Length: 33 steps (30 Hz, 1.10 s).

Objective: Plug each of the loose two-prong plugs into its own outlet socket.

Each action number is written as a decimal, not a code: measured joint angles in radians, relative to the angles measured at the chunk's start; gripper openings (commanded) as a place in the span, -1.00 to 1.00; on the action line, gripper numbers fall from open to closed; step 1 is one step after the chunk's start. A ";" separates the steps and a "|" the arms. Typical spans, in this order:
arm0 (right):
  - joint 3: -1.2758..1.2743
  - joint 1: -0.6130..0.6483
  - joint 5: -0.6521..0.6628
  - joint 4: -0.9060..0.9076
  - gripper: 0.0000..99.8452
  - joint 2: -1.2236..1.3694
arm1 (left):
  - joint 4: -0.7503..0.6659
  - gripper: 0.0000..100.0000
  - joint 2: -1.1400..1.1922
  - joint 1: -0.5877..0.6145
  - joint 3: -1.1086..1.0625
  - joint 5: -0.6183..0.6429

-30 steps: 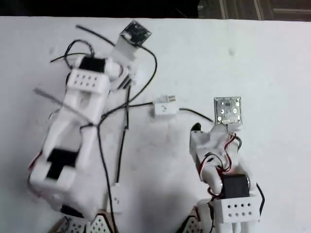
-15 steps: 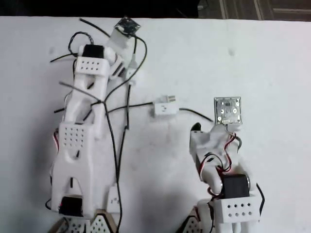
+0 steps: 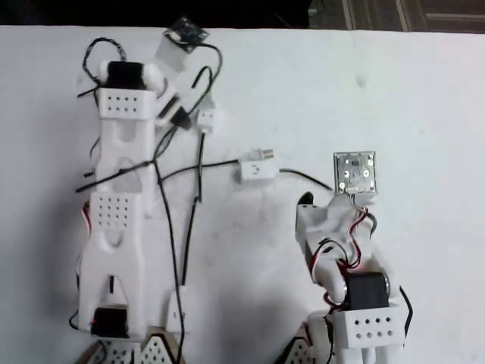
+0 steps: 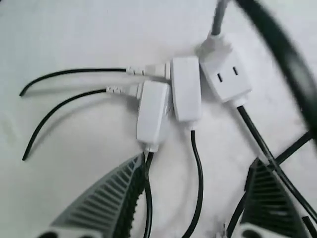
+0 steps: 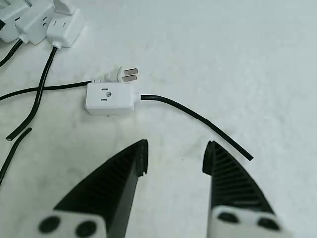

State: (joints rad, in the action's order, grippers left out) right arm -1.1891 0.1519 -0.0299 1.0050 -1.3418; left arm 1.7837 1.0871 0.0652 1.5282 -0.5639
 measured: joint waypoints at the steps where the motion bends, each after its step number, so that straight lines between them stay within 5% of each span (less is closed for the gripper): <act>1: 0.000 0.000 0.000 0.000 -0.63 0.000 | 0.003 -0.36 -0.009 0.014 -0.025 0.000; 9: 0.000 0.000 0.000 0.000 -0.63 0.000 | 0.003 -0.36 -0.218 0.049 -0.290 0.012; 21: 0.000 0.000 0.000 0.000 -0.63 0.000 | -0.003 -0.36 -0.641 0.044 -1.014 -0.063; 33: 0.000 0.000 0.000 0.000 -0.63 0.000 | -0.405 -0.39 -0.686 0.115 -1.576 -0.083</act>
State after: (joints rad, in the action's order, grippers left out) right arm -1.1891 0.1519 -0.0299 1.0050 -1.3418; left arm 1.3786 0.4012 0.1803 -0.0476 -0.6467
